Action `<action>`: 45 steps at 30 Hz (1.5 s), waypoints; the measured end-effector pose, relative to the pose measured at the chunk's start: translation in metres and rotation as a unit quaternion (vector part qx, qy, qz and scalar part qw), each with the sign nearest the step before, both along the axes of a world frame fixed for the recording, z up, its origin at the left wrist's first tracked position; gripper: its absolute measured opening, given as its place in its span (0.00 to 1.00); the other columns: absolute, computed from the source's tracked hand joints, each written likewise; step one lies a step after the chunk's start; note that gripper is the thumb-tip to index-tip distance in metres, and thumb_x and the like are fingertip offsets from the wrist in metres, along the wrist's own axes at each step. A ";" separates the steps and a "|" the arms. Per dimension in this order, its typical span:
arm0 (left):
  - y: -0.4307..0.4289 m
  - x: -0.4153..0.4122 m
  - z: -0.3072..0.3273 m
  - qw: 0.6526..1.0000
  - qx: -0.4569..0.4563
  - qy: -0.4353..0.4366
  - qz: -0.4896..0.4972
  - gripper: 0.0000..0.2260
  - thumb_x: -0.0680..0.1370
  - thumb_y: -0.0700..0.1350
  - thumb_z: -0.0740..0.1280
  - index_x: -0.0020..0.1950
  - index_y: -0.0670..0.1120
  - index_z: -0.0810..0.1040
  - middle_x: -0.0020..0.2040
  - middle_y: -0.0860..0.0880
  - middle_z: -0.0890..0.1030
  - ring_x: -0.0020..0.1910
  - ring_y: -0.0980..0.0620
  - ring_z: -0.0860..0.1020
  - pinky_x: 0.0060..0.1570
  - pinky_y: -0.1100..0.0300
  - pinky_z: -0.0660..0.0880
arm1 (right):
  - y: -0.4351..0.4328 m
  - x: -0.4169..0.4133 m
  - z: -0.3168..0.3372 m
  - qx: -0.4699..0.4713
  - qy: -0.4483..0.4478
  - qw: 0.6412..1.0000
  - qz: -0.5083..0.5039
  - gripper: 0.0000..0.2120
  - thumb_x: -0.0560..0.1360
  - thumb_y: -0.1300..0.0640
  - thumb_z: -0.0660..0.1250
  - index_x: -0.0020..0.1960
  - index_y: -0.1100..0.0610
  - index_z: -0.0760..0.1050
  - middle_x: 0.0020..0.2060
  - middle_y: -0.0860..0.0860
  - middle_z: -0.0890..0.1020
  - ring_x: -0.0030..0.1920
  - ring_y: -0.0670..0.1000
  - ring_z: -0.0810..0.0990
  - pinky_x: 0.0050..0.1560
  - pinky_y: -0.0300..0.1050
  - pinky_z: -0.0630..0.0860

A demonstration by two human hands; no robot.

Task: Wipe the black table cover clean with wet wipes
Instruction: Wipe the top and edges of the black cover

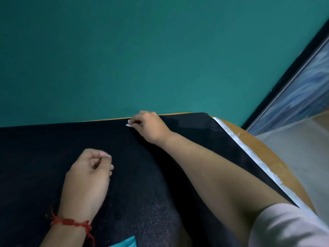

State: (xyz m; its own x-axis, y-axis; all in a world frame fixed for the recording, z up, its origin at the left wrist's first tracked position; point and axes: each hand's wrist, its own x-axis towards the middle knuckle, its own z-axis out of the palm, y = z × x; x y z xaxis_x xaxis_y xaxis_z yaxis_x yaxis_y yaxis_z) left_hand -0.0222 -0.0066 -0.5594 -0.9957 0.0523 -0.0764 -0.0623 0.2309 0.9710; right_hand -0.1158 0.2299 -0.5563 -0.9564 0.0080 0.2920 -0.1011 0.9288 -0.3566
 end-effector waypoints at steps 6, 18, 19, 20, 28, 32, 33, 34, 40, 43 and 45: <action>0.001 0.000 -0.004 1.000 -0.008 0.002 -0.011 0.06 0.83 0.46 0.67 0.48 0.54 0.80 0.40 0.59 0.85 0.44 0.51 0.84 0.51 0.46 0.81 | 0.110 0.009 -0.002 -0.014 0.002 0.977 -0.212 0.07 0.79 0.59 0.71 0.51 0.55 0.88 0.49 0.56 0.87 0.53 0.60 0.84 0.57 0.51 0.80; 0.001 -0.036 -0.049 0.997 -0.068 -0.011 0.044 0.07 0.81 0.49 0.69 0.45 0.60 0.81 0.33 0.55 0.84 0.38 0.45 0.83 0.45 0.40 0.82 | 0.254 0.053 0.003 -0.098 -0.013 0.900 -0.424 0.17 0.78 0.66 0.62 0.55 0.54 0.87 0.54 0.56 0.86 0.55 0.61 0.83 0.58 0.48 0.79; 0.001 -0.043 -0.052 0.996 -0.078 -0.029 0.043 0.06 0.81 0.48 0.70 0.45 0.56 0.81 0.33 0.53 0.84 0.38 0.44 0.83 0.46 0.38 0.83 | 0.250 0.051 0.003 -0.105 -0.008 0.902 -0.419 0.17 0.78 0.66 0.61 0.55 0.54 0.87 0.55 0.56 0.86 0.56 0.61 0.83 0.58 0.47 0.79; 0.000 -0.048 -0.054 0.995 -0.082 -0.041 0.032 0.05 0.82 0.48 0.70 0.47 0.54 0.81 0.32 0.51 0.84 0.38 0.43 0.83 0.46 0.37 0.83 | 0.243 0.049 0.003 -0.110 -0.001 0.905 -0.411 0.17 0.78 0.65 0.62 0.54 0.54 0.87 0.54 0.56 0.87 0.57 0.60 0.83 0.58 0.46 0.78; -0.004 -0.055 -0.067 0.996 -0.068 -0.055 0.024 0.04 0.83 0.45 0.68 0.51 0.46 0.79 0.38 0.44 0.83 0.36 0.43 0.80 0.41 0.49 0.83 | 0.120 0.039 -0.002 -0.088 0.000 0.973 -0.215 0.07 0.76 0.59 0.72 0.46 0.49 0.87 0.44 0.47 0.89 0.49 0.51 0.86 0.55 0.45 0.81; -0.004 -0.058 -0.062 0.997 -0.058 -0.047 -0.004 0.06 0.83 0.42 0.68 0.47 0.47 0.79 0.39 0.42 0.82 0.37 0.43 0.80 0.31 0.56 0.79 | 0.103 0.049 -0.008 -0.075 -0.001 0.990 -0.120 0.03 0.78 0.56 0.74 0.47 0.50 0.87 0.48 0.43 0.88 0.49 0.48 0.86 0.53 0.46 0.82; -0.002 -0.062 -0.062 0.996 -0.061 -0.064 0.004 0.05 0.84 0.41 0.68 0.47 0.47 0.78 0.40 0.41 0.82 0.38 0.41 0.80 0.33 0.56 0.79 | 0.116 0.051 -0.007 -0.067 0.001 0.988 -0.137 0.03 0.78 0.54 0.75 0.46 0.51 0.87 0.47 0.45 0.89 0.48 0.48 0.86 0.52 0.47 0.83; -0.001 -0.063 -0.063 0.995 -0.060 -0.077 0.010 0.05 0.84 0.41 0.68 0.48 0.46 0.79 0.40 0.40 0.82 0.38 0.41 0.80 0.37 0.54 0.80 | 0.136 0.054 -0.007 -0.053 0.002 0.983 -0.175 0.03 0.77 0.54 0.76 0.46 0.52 0.87 0.46 0.47 0.89 0.48 0.51 0.87 0.51 0.49 0.83; -0.002 -0.055 -0.080 0.997 -0.049 -0.050 0.041 0.04 0.82 0.50 0.68 0.47 0.55 0.80 0.40 0.49 0.84 0.40 0.46 0.82 0.47 0.43 0.81 | 0.227 0.097 0.016 -0.056 -0.019 0.911 -0.409 0.07 0.80 0.56 0.69 0.49 0.53 0.86 0.48 0.57 0.86 0.52 0.64 0.83 0.56 0.53 0.78; -0.001 -0.054 -0.079 0.998 -0.040 -0.036 0.039 0.05 0.82 0.50 0.68 0.46 0.56 0.80 0.39 0.49 0.84 0.40 0.46 0.82 0.46 0.44 0.80 | 0.200 0.084 0.011 -0.073 -0.004 0.919 -0.389 0.12 0.77 0.64 0.65 0.51 0.57 0.87 0.50 0.56 0.88 0.55 0.62 0.85 0.53 0.48 0.78; -0.001 -0.053 -0.076 0.998 -0.039 -0.024 0.034 0.06 0.82 0.49 0.68 0.46 0.56 0.80 0.38 0.50 0.84 0.39 0.46 0.82 0.46 0.44 0.80 | 0.169 0.075 0.005 -0.093 0.010 0.939 -0.332 0.11 0.77 0.62 0.67 0.50 0.53 0.88 0.48 0.52 0.89 0.53 0.57 0.86 0.56 0.46 0.81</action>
